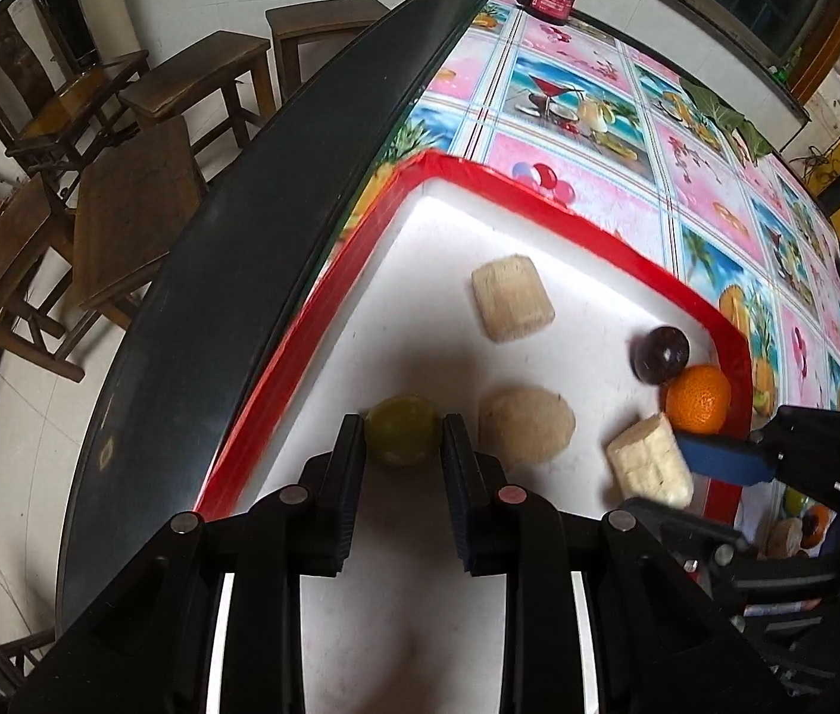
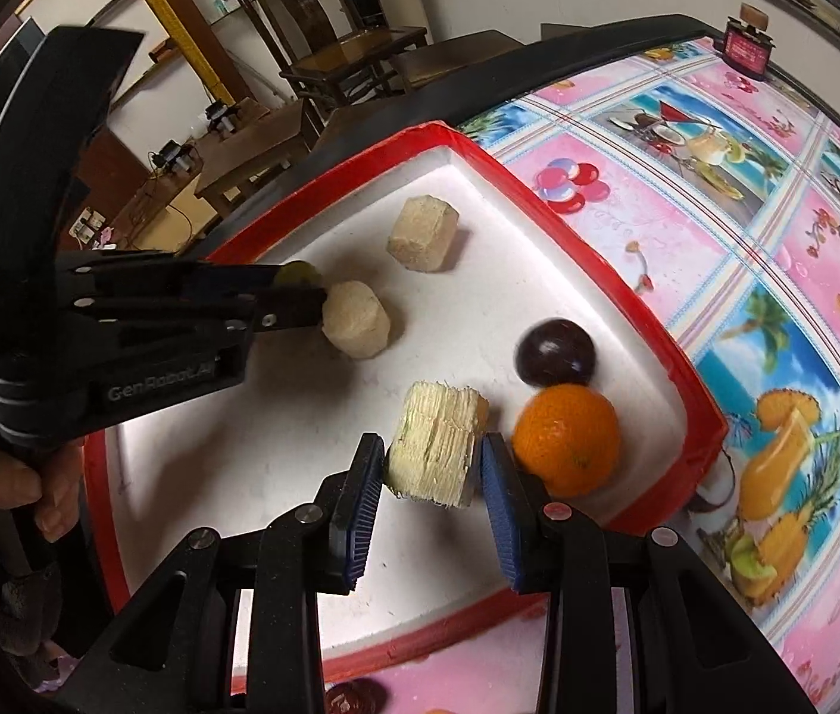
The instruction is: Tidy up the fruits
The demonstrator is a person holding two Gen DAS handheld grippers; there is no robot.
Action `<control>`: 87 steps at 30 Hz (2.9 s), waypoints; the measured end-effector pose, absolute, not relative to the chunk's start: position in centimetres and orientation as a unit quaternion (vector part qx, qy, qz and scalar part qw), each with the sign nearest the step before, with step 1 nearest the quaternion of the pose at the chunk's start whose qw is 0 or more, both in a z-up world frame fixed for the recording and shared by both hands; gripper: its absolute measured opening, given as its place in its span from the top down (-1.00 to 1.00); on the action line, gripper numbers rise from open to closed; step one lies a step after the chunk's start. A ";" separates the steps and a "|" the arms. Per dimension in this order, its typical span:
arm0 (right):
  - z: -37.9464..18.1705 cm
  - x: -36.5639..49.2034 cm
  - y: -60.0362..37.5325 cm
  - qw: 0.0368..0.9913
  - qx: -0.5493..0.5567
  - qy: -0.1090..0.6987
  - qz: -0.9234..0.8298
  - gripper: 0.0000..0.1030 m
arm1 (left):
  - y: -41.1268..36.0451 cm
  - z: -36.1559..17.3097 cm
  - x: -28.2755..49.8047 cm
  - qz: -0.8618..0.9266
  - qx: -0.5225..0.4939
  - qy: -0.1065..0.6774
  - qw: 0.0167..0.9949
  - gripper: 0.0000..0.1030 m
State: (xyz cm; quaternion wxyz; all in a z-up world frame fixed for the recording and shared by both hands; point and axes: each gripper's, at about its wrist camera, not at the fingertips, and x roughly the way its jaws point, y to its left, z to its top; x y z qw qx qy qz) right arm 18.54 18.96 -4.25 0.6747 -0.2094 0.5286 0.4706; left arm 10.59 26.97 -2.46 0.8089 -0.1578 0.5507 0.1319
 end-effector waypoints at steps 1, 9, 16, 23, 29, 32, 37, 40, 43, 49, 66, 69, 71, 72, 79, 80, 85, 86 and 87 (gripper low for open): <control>-4.2 18.4 19.1 0.675 -0.214 0.526 0.471 0.34 | 27.0 -2.5 10.7 0.131 -0.157 0.550 0.810 0.54; -4.3 18.4 19.1 0.671 -0.207 0.527 0.478 0.29 | 27.0 -2.4 11.2 0.129 -0.159 0.545 0.813 0.54; -3.3 18.0 18.7 0.672 -0.197 0.523 0.487 0.23 | 26.7 -2.3 11.0 0.136 -0.163 0.546 0.810 0.07; -1.0 16.8 16.9 0.673 -0.191 0.512 0.498 0.03 | 26.1 -1.9 10.1 0.145 -0.160 0.549 0.807 -0.05; 0.4 15.5 14.7 0.676 -0.186 0.506 0.502 -0.14 | 24.9 -1.1 8.8 0.149 -0.150 0.547 0.810 -0.23; 0.8 14.9 13.7 0.677 -0.186 0.503 0.504 -0.19 | 24.1 -0.7 8.2 0.152 -0.144 0.549 0.810 -0.23; 1.4 13.8 11.2 0.678 -0.186 0.501 0.504 -0.20 | 22.6 0.2 6.6 0.153 -0.147 0.541 0.814 -0.28; 1.4 13.2 9.5 0.679 -0.186 0.504 0.501 -0.20 | 21.5 0.7 5.3 0.150 -0.150 0.539 0.815 -0.34; 1.0 12.7 7.4 0.679 -0.185 0.512 0.493 -0.21 | 20.6 1.0 4.0 0.149 -0.154 0.538 0.815 -0.34; -0.1 12.0 4.0 0.678 -0.182 0.531 0.474 -0.21 | 19.1 1.1 1.8 0.148 -0.167 0.542 0.810 -0.34; -0.6 10.7 -3.4 0.685 -0.158 0.561 0.436 -0.21 | 11.6 1.2 -0.4 0.074 -0.168 0.564 0.805 -0.34; -0.8 10.7 -4.4 0.689 -0.154 0.566 0.426 -0.19 | 9.5 0.7 0.1 0.050 -0.157 0.570 0.805 -0.34; -0.8 10.9 -4.8 0.693 -0.153 0.566 0.421 -0.19 | 8.6 0.7 0.5 0.045 -0.148 0.567 0.809 -0.33; -0.7 11.0 -5.0 0.695 -0.153 0.564 0.418 -0.19 | 8.3 0.6 0.8 0.035 -0.155 0.567 0.808 -0.31; -0.1 12.6 -5.8 0.711 -0.142 0.556 0.406 -0.08 | 7.0 0.3 1.8 0.021 -0.163 0.560 0.812 -0.15; -0.1 12.8 -5.8 0.712 -0.142 0.556 0.405 -0.07 | 7.0 0.0 2.0 0.022 -0.164 0.561 0.811 -0.06; -0.4 13.5 -5.4 0.713 -0.153 0.552 0.405 0.04 | 7.2 -1.3 2.9 0.026 -0.187 0.564 0.804 0.18; -0.6 13.6 -5.2 0.712 -0.157 0.551 0.406 0.05 | 7.2 -1.4 3.0 0.027 -0.188 0.564 0.803 0.18; -0.8 13.7 -4.9 0.711 -0.161 0.550 0.407 0.06 | 7.1 -1.6 3.1 0.027 -0.189 0.565 0.803 0.25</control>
